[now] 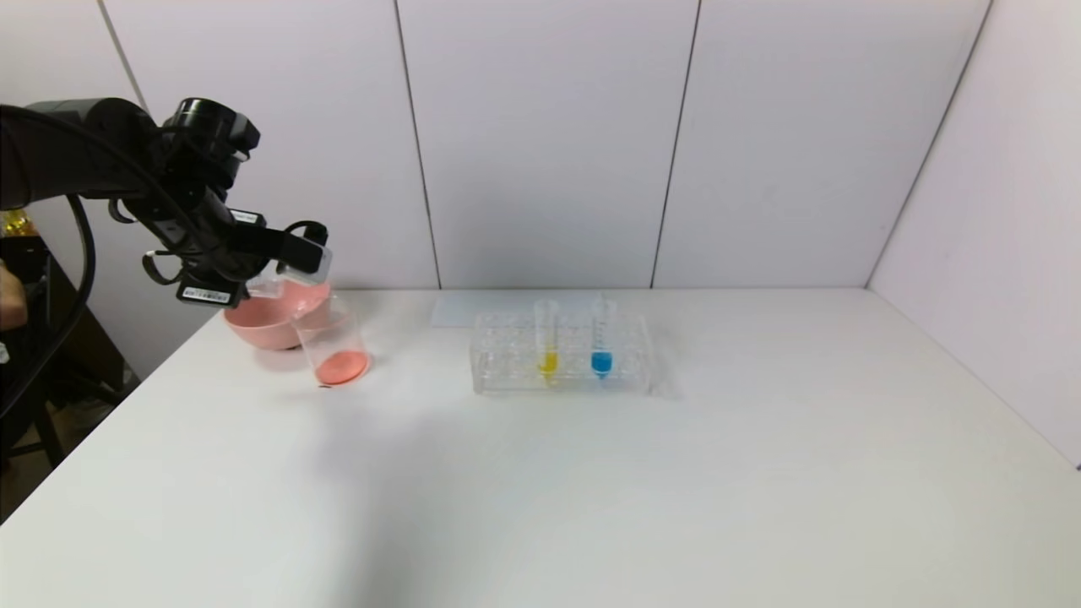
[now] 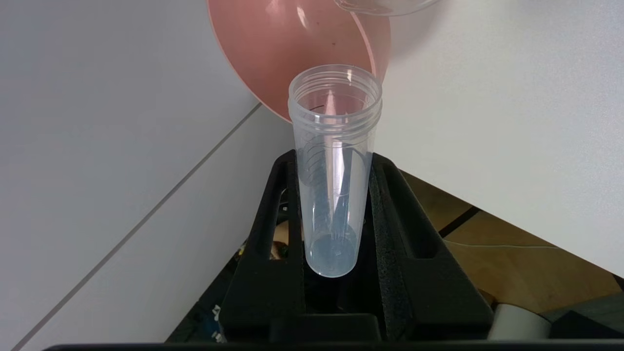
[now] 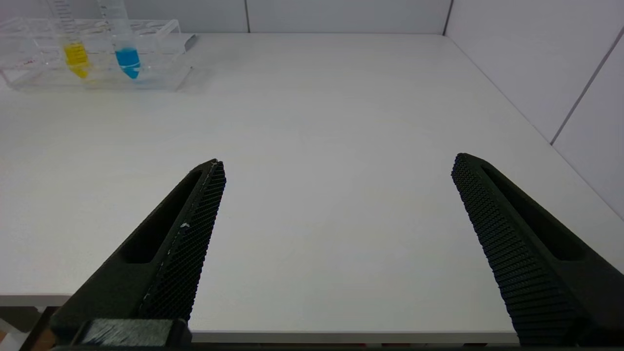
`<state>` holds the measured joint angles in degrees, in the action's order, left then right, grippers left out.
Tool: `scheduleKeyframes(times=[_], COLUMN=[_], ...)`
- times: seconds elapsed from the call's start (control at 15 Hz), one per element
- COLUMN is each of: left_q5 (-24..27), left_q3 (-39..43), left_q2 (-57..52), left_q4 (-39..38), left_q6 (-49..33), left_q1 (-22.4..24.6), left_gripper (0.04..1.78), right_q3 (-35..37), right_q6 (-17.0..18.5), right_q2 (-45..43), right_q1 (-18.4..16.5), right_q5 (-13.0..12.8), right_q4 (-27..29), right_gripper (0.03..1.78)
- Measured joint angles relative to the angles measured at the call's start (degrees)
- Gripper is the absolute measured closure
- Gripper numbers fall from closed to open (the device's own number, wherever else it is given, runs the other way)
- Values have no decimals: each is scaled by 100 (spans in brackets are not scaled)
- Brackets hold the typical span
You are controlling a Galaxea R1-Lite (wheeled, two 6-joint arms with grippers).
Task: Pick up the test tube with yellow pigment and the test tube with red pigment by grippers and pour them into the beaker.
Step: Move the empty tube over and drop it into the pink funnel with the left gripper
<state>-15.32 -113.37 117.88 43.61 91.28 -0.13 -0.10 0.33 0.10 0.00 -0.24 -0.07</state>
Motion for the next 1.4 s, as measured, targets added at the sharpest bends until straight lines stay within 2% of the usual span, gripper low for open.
scheduleKeyframes(times=[0.2, 0.87, 1.4], left_q5=[472, 2595, 3191], left_q3=[6, 11, 133], left_q2=[-146, -590, -855], left_q4=[-85, -152, -1095], left_q6=[-126, -2003, -4669], left_q1=[224, 983, 1030], left_gripper=[138, 138, 138], right_q3=[0, 0, 0], right_q6=[0, 2, 0], right_q2=[0, 0, 0], right_q1=[0, 0, 0], right_q5=[0, 0, 0], right_q4=[0, 0, 0], right_gripper=[11, 11, 11])
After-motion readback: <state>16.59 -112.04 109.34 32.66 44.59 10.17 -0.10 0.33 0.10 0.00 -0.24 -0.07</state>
